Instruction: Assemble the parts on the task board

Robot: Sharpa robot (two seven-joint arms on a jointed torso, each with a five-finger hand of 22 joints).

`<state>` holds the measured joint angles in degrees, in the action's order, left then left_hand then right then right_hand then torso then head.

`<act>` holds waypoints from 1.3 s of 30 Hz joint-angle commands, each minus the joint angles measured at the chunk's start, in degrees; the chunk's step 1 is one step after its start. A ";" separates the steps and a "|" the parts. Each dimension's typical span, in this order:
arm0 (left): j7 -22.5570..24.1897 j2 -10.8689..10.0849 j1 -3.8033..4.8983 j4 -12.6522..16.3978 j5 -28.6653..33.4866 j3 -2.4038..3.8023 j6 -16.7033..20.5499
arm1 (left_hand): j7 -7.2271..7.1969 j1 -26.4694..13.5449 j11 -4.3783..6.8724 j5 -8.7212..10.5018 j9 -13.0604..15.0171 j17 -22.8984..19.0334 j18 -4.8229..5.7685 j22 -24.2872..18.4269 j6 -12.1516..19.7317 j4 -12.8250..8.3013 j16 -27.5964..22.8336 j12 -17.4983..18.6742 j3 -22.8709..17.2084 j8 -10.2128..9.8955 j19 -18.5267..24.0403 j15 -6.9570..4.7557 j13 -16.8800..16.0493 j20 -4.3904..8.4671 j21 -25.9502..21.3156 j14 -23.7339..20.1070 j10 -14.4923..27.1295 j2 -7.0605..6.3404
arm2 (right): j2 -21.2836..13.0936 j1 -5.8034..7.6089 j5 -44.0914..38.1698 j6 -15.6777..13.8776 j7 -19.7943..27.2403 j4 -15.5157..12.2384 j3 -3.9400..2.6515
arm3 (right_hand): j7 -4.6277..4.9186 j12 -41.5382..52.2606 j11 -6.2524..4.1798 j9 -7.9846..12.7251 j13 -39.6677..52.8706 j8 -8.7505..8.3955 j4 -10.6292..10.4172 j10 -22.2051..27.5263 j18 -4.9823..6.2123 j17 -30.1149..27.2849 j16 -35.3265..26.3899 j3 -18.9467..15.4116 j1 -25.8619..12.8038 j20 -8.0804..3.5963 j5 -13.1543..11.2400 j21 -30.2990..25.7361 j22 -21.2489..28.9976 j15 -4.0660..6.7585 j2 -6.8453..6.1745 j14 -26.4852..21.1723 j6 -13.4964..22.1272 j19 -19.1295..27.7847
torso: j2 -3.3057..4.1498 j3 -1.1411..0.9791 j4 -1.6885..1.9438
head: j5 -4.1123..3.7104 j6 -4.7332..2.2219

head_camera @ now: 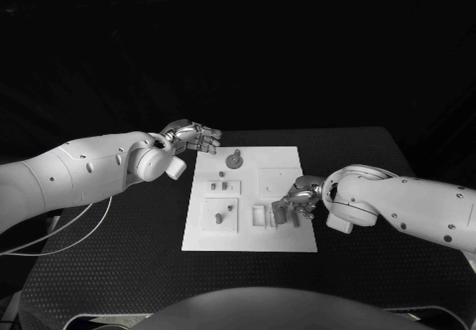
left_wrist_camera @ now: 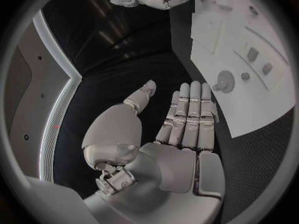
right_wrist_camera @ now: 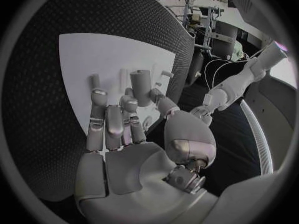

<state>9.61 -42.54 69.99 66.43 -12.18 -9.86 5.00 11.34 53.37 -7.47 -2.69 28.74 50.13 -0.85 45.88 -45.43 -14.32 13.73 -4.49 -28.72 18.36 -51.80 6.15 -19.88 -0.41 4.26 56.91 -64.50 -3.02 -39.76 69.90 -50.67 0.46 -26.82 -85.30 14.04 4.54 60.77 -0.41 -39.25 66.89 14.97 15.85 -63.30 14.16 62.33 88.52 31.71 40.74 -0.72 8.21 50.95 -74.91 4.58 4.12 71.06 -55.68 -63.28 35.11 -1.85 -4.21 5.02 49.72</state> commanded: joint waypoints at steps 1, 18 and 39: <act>0.31 0.12 0.04 0.21 -0.14 0.03 -0.69 | -0.14 -0.56 0.01 -0.16 -0.07 0.10 0.24 -0.08 -0.22 0.20 -0.31 0.01 0.05 0.17 0.17 0.01 -0.04 -0.06 -0.20 0.12 -0.05 0.19 | 1.23 0.01 3.94 1.09 -1.07 0.45 0.04 | 1.15 0.16 -0.21 -0.23 -0.06 -0.04 -0.26 -0.38 0.84 0.07 0.22 -0.05 0.02 -0.10 0.27 0.21 -0.95 1.93 0.75 2.38 -1.69 -0.31 | 0.06 -0.01 0.13 | -0.06 -0.03; 0.18 0.38 0.05 0.18 -0.14 0.03 -0.83 | -0.16 -0.56 0.00 -0.16 -0.07 0.13 0.24 -0.09 -0.23 0.23 -0.35 0.03 0.06 0.18 0.19 0.02 -0.04 -0.07 -0.20 0.11 -0.03 0.16 | 7.79 -0.78 5.34 1.96 -2.34 7.71 0.11 | 1.23 0.11 -0.14 0.04 -0.25 -0.39 -1.30 -0.04 0.84 0.06 0.16 -0.02 -1.59 -0.08 0.27 -0.04 -0.97 1.86 -0.32 2.02 -1.63 -0.04 | 0.08 -0.01 0.12 | 0.24 0.28; 0.04 0.32 0.06 0.15 -0.15 0.03 -0.92 | -0.16 -0.57 -0.01 -0.16 -0.09 0.16 0.24 -0.10 -0.22 0.27 -0.40 0.05 0.07 0.17 0.21 0.03 -0.03 -0.08 -0.19 0.10 -0.01 0.14 | 8.96 -2.59 4.65 0.79 -2.14 9.80 0.10 | 1.34 0.11 -0.03 0.19 -0.32 -0.67 -1.84 0.35 0.84 -0.41 0.05 0.21 -2.32 -0.04 0.26 -0.18 -1.00 1.78 -0.99 1.39 -1.40 0.19 | 0.09 -0.04 0.07 | 0.69 0.28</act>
<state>9.31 -42.31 70.00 66.46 -12.22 -9.86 4.88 11.34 53.37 -7.47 -2.70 28.75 50.23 -0.85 45.84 -45.43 -14.32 13.73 -4.49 -28.72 18.36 -51.80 6.15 -19.88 -0.41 4.27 56.91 -64.50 -3.02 -31.05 67.51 -45.45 1.28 -29.08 -75.57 14.07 4.69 60.77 -0.52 -39.16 66.65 14.68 14.28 -63.39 14.16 61.95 88.51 31.95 38.91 -0.80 8.15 50.94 -74.90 4.77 3.16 71.24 -55.81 -63.34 35.18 -1.89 -4.14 5.67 50.00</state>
